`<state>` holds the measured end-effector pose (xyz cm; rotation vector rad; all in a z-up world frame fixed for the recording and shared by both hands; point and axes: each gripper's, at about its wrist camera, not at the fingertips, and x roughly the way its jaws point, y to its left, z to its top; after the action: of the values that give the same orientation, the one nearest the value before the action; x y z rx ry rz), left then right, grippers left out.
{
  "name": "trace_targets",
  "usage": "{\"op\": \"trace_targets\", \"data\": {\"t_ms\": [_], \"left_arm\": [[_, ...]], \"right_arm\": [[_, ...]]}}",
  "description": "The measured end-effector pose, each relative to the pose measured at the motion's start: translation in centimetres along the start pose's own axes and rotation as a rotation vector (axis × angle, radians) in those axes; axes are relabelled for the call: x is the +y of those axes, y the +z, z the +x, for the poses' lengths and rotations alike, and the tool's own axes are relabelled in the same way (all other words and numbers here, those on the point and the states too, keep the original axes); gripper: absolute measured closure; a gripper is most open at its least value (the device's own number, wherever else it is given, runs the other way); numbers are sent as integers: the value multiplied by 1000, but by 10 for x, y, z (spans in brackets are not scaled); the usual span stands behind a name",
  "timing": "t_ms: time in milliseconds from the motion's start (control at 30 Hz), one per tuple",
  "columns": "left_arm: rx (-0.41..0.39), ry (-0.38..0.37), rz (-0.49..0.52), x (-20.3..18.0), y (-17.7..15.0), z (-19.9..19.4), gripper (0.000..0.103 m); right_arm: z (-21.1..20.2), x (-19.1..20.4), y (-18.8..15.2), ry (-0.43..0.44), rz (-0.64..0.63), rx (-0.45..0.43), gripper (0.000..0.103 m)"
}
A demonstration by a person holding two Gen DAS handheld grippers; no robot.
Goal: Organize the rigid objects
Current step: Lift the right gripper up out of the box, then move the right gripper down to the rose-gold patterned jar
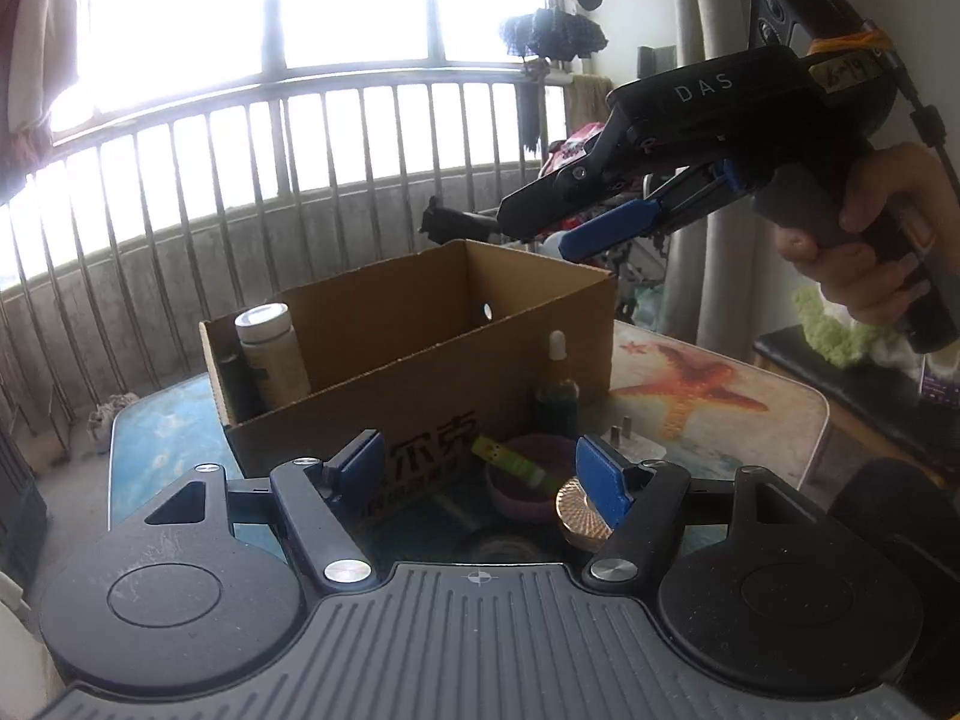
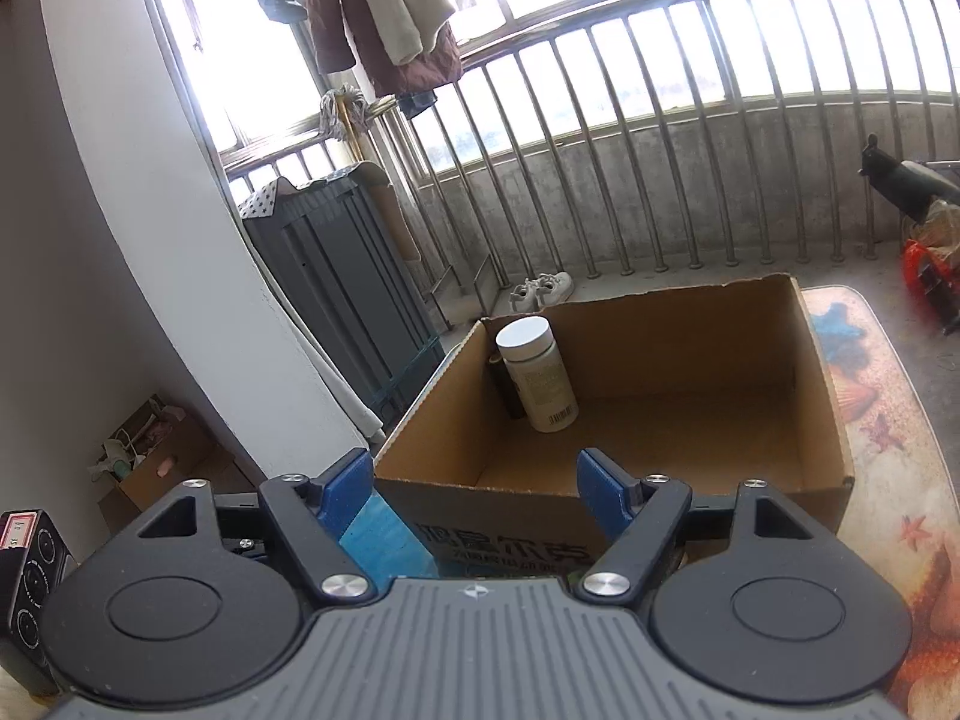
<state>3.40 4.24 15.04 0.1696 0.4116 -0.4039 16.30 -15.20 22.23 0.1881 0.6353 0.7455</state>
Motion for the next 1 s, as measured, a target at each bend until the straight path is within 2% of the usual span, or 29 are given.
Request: {"op": "trace_targets", "data": {"t_ms": [167, 200, 333, 467, 600, 1000], "left_arm": [[-18, -65, 8, -27, -18, -5, 28], [-16, -77, 10, -30, -21, -3, 24], [5, -104, 32, -42, -32, 9, 22], [28, -118, 1, -45, -41, 23, 22], [43, -125, -13, -45, -46, 36, 21], [40, -116, -16, -47, -55, 56, 22]], "right_arm": [[-29, -11, -54, -40, -62, -10, 26], [-33, -12, -64, -52, -63, -7, 26], [-49, -25, -97, -48, -22, 2, 26], [-61, -33, -121, -121, -40, -23, 26], [-59, -45, -136, -98, -9, 9, 26], [-55, -55, -161, -59, 48, 3, 26]]}}
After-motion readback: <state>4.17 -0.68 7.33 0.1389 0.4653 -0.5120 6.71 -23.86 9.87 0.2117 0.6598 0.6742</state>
